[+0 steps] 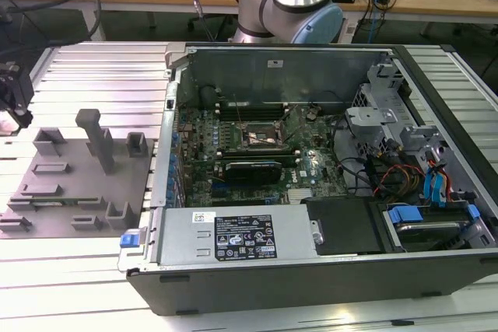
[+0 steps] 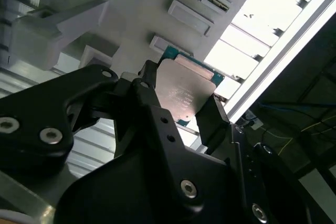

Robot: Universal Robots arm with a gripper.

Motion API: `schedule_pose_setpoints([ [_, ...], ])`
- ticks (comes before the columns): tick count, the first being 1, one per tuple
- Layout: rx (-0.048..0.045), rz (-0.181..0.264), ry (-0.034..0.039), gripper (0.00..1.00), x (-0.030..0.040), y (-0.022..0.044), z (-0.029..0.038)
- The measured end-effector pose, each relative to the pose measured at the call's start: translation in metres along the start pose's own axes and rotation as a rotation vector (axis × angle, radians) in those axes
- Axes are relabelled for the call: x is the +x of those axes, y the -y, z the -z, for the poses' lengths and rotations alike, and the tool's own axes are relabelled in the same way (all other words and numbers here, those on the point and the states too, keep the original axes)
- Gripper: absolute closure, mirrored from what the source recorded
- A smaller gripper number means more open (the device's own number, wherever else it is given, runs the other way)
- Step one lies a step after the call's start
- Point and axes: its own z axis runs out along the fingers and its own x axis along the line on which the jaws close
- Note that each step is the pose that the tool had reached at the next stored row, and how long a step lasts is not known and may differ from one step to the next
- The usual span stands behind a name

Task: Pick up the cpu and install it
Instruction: 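Pick up the cpu and move it towards the insertion slot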

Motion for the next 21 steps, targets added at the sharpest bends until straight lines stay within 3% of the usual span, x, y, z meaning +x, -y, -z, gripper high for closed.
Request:
schedule_pose_setpoints([
  [21,0.0000,0.000,0.0007,0.45,-0.0016,-0.0173,0.0734],
])
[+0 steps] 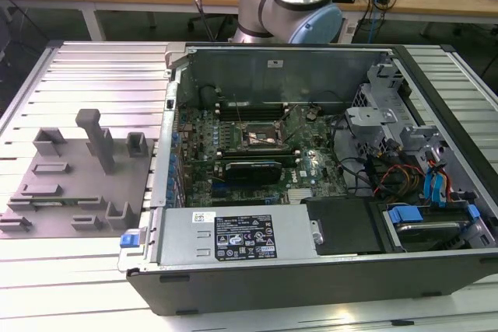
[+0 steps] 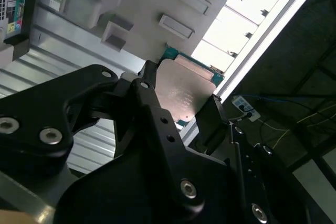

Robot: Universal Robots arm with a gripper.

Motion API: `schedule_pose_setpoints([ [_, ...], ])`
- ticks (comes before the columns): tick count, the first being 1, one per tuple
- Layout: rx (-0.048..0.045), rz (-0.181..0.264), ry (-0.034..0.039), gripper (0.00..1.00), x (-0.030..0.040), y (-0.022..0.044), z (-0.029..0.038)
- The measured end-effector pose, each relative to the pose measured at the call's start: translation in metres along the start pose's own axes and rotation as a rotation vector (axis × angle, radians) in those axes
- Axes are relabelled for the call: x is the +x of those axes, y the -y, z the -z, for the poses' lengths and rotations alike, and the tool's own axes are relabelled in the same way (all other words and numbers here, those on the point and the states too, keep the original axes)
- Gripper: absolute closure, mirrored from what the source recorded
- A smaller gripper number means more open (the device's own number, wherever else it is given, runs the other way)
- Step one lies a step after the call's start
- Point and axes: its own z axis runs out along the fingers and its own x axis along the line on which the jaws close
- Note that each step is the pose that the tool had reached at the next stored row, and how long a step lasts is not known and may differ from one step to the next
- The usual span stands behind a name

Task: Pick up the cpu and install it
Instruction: 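Pick up the cpu and move it towards the insertion slot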

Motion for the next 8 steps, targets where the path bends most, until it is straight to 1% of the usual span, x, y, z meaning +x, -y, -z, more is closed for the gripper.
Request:
schedule_pose_setpoints([
  [1,0.0000,0.000,0.0001,0.45,-0.0002,-0.0016,0.0063],
  [2,0.0000,0.000,0.0001,0.45,-0.0002,-0.0027,0.0106],
  [4,0.0000,0.000,0.0000,0.45,-0.0005,-0.0056,0.0213],
  [6,-0.0001,0.000,0.0001,0.45,-0.0006,-0.0072,0.0276],
  [7,0.0000,0.000,0.0002,0.45,-0.0007,-0.0087,0.0329],
  [8,0.0000,0.000,0.0001,0.45,-0.0008,-0.0095,0.0358],
])
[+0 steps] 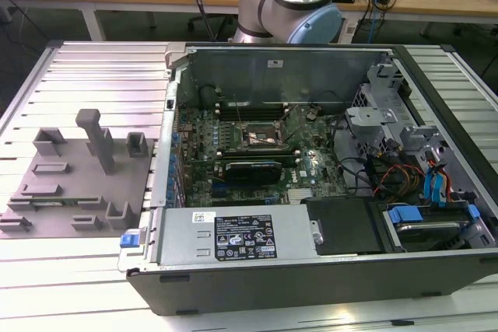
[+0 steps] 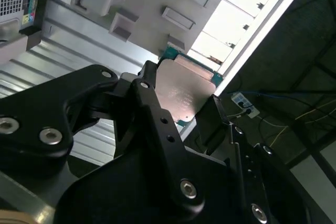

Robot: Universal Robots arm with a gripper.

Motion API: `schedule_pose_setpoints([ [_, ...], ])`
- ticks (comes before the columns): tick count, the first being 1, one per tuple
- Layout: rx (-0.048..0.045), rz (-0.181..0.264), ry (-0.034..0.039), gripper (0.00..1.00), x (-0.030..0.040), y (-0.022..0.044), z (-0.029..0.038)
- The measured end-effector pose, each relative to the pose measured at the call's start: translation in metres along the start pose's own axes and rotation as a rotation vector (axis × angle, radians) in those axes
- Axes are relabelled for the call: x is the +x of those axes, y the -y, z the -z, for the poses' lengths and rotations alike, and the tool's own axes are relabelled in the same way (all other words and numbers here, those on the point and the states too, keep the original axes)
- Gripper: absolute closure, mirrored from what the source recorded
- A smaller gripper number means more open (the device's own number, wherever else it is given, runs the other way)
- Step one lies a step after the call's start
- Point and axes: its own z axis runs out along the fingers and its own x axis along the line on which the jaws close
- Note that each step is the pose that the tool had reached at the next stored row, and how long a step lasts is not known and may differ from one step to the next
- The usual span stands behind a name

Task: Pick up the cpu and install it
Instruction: 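Pick up the cpu and move it towards the insertion slot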

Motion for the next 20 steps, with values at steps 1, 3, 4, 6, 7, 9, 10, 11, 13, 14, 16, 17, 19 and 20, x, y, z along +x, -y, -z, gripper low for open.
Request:
schedule_pose_setpoints([
  [1,0.0000,0.000,0.0001,0.45,0.0000,-0.0008,0.0026],
  [3,-0.0001,0.000,0.0001,0.45,-0.0002,-0.0026,0.0083],
  [4,0.0000,0.000,0.0001,0.45,-0.0002,-0.0034,0.0112],
  [6,0.0000,0.000,0.0001,0.45,-0.0003,-0.0047,0.0161],
  [7,0.0000,0.000,0.0001,0.45,-0.0004,-0.0054,0.0183],
  [9,0.0000,0.000,0.0001,0.45,-0.0005,-0.0069,0.0231],
  [10,0.0000,0.000,0.0002,0.45,-0.0005,-0.0071,0.0245],
  [11,-0.0001,0.000,0.0002,0.45,-0.0005,-0.0071,0.0246],
  [13,-0.0001,0.000,0.0002,0.45,-0.0005,-0.0071,0.0246],
  [14,0.0000,0.000,0.0000,0.45,-0.0010,-0.0072,0.0248],
  [16,0.0000,0.000,0.0001,0.45,-0.0119,-0.0075,0.0244],
  [17,0.0000,0.000,0.0001,0.45,-0.0201,-0.0077,0.0241],
  [19,0.0000,0.000,0.0000,0.45,-0.0303,-0.0080,0.0238],
  [20,0.0000,0.000,0.0000,0.45,-0.0344,-0.0081,0.0237],
])
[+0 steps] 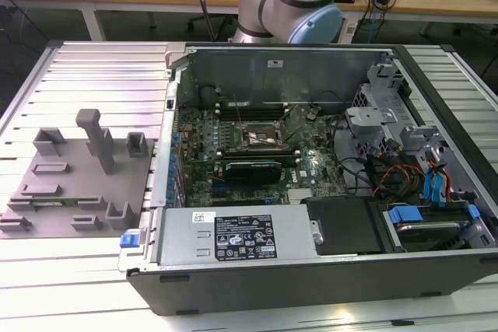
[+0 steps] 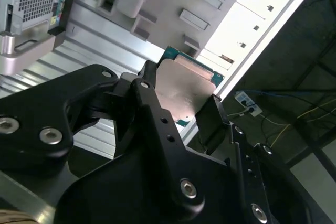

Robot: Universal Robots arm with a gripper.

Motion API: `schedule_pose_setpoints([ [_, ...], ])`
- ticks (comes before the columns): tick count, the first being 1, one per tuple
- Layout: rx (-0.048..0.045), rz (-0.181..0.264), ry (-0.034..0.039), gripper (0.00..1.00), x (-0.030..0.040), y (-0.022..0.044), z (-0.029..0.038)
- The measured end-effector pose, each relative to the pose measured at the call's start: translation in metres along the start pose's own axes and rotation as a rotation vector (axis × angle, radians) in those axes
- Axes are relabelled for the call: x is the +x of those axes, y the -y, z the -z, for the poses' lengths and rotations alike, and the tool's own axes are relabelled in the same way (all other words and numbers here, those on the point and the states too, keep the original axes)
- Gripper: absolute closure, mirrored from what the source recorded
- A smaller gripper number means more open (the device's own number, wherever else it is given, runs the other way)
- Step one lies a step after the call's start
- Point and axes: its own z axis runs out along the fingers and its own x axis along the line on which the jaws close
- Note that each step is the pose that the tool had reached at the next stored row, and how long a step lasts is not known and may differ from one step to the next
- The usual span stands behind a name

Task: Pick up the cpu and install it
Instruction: 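Pick up the cpu and move it towards the insertion slot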

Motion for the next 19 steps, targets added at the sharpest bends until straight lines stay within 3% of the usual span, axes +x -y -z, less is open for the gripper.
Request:
schedule_pose_setpoints([
  [9,-0.0001,0.000,0.0001,0.45,-0.0392,-0.0011,-0.0012],
  [19,-0.0001,0.000,0.0001,0.45,-0.0632,-0.0018,-0.0020],
])
